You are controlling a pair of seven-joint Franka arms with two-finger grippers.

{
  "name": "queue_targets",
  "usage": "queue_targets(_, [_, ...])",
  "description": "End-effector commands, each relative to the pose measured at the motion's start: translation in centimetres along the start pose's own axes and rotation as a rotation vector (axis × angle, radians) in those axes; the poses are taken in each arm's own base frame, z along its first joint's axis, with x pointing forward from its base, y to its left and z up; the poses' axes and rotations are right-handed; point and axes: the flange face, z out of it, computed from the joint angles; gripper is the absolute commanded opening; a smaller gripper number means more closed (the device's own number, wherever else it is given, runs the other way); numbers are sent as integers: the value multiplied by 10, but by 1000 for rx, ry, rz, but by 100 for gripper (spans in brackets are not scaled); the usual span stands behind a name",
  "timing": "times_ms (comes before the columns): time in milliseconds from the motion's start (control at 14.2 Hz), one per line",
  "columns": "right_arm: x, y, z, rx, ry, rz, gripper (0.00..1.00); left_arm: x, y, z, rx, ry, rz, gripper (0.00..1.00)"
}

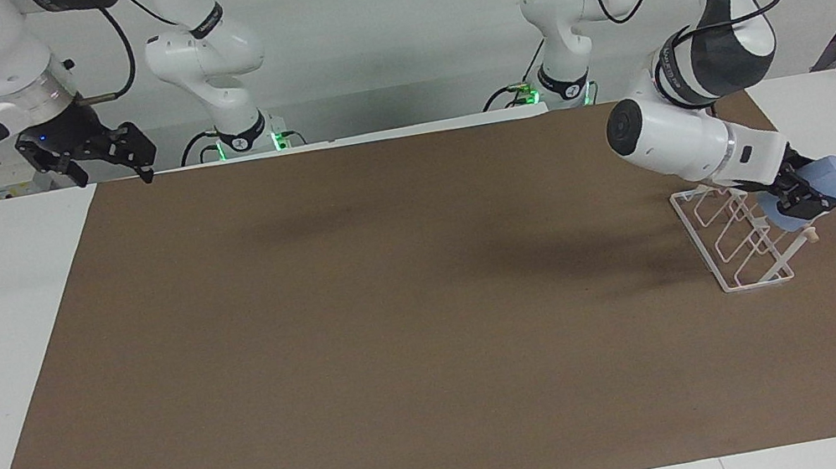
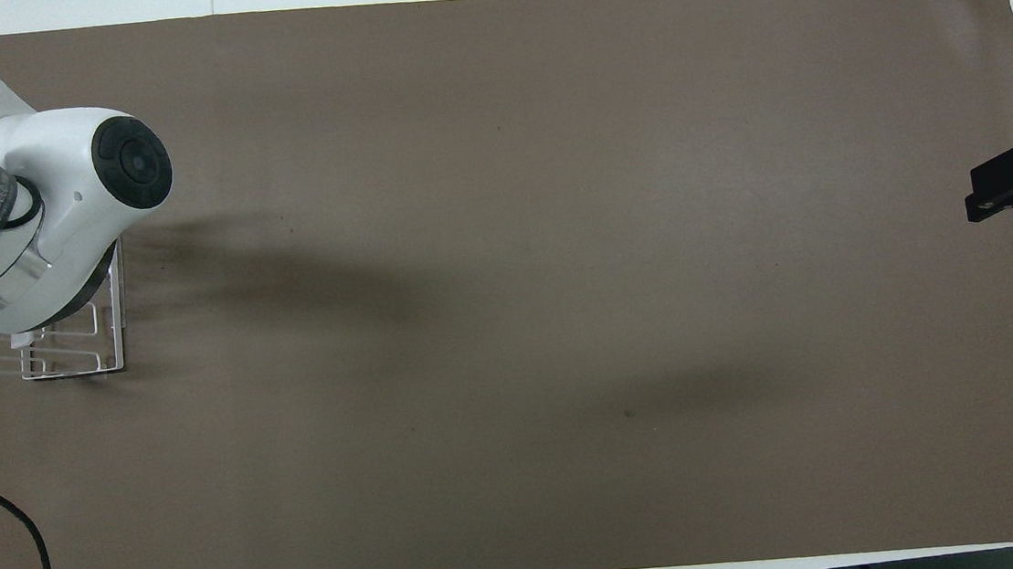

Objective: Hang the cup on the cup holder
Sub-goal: 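Lower the cup onto a rack peg with the left gripper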

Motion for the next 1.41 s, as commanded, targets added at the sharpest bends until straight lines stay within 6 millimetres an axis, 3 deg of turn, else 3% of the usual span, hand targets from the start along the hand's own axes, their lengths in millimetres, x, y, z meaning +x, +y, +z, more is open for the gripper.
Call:
queue_targets(0, [-2,5,-1,-2,-10,-14,99,-4,4,1,0,10,23,36])
queue_targets(281, [-2,3,-2,-3,-7,-18,99,-6,3,16,-7,-18,23,36])
queue_targets(492, [-2,4,-2,-3,-7,-15,99,-30,7,28,13,-23,58,36])
queue_targets(1337, [-2,4,-2,-3,-7,-15,99,-56,-13,27,51,-81,96,39])
